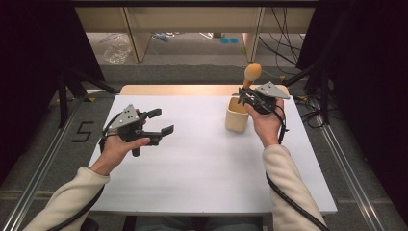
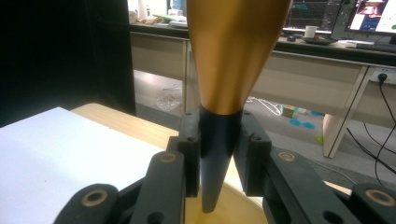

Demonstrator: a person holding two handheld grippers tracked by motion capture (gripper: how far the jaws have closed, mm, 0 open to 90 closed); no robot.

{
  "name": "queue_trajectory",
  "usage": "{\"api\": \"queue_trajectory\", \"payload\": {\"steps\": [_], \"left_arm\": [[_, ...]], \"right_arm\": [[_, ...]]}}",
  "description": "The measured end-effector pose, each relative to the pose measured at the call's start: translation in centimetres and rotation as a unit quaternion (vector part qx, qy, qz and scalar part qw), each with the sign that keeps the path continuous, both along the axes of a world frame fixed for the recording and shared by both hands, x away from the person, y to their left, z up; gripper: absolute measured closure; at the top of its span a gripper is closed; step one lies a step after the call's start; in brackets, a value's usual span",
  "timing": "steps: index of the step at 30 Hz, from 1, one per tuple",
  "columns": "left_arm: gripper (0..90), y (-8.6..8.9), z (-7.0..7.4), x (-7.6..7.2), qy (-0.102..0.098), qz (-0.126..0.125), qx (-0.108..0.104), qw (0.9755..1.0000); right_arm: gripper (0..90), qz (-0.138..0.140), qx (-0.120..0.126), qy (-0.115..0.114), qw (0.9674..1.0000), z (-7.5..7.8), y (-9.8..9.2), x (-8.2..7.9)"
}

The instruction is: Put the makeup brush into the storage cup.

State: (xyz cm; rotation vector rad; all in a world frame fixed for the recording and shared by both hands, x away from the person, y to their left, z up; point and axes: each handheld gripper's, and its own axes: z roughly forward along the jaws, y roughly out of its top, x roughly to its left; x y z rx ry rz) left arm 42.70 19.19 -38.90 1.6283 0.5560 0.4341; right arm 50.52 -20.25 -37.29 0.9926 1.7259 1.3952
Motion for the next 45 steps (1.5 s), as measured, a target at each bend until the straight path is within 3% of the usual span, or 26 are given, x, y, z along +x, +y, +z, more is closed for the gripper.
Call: {"api": "queue_trajectory", "payload": {"steps": [21, 26, 27, 33, 36, 38, 39, 45], "left_arm": [[19.0, 0.1, 0.0, 0.0, 0.002, 0.001, -0.001, 1.0], [19.1, 0.0, -0.1, 0.0, 0.003, 0.001, 0.0, 1.0], [19.1, 0.0, -0.1, 0.0, 0.003, 0.0, 0.0, 1.0], [19.1, 0.1, -0.1, 0.0, 0.002, 0.001, 0.0, 1.0], [19.2, 0.1, -0.1, 0.1, 0.002, 0.002, 0.001, 1.0], [19.2, 0.1, -0.1, 0.1, 0.003, 0.002, 0.0, 1.0], [19.2, 0.1, 0.0, 0.0, 0.002, 0.002, 0.001, 1.0], [19.4, 0.0, -0.1, 0.0, 0.002, 0.002, 0.003, 1.0]], "right_arm": [[75.3, -0.003, -0.003, 0.008, 1.0, -0.5, 0.1, 0.7], [75.3, -0.004, -0.014, -0.005, 0.9999, -0.6, 0.1, 0.9], [75.3, -0.003, -0.011, 0.003, 0.9999, -0.6, 0.2, 0.8], [75.3, -0.002, -0.014, 0.006, 0.9999, -0.7, 0.3, 0.9], [75.3, -0.003, -0.016, -0.004, 0.9999, -0.8, 0.2, 1.0], [75.3, -0.001, -0.013, 0.006, 0.9999, -0.8, 0.3, 0.9], [75.3, -0.002, -0.015, -0.001, 0.9999, -0.8, 0.2, 1.0], [75.3, 0.0, -0.02, 0.006, 0.9998, -1.1, 0.4, 0.9]]}}
